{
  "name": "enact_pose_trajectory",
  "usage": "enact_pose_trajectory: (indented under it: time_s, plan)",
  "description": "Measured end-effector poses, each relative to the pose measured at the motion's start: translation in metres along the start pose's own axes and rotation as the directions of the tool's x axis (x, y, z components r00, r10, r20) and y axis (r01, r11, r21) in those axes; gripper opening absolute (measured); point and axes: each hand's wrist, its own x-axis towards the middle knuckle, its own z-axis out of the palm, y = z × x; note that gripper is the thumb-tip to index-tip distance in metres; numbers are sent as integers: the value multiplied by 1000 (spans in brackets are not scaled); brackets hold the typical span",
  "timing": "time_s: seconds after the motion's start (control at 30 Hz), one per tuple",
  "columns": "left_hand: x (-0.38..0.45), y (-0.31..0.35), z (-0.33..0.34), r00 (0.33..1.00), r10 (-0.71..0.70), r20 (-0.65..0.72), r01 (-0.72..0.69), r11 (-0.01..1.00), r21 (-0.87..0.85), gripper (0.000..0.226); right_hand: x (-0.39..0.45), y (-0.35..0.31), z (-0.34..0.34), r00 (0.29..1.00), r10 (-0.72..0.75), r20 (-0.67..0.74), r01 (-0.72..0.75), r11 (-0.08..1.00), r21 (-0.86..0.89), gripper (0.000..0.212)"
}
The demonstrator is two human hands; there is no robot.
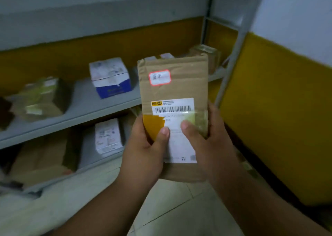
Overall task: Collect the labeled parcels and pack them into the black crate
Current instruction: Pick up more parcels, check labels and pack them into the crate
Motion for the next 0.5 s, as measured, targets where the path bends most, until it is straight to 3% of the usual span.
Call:
enact_pose_trajectory:
  time_s: [0.13, 0.27, 0.5]
  plan:
    - [-33, -40, -114, 983, -30, -182, 35, 999, 24, 30, -33, -8, 103, 968, 21, 251, -68, 981, 181, 66]
    - [-88, -74, -249, 946, -75, -314, 101, 993, 66, 25, -100, -15, 237, 915, 8, 403, -129, 953, 274, 70]
    - [-187, -99, -397, 804, -100, -586, 220, 966, 137, 24, -202, -52, 391, 768, -58, 638, -236, 900, 366, 59]
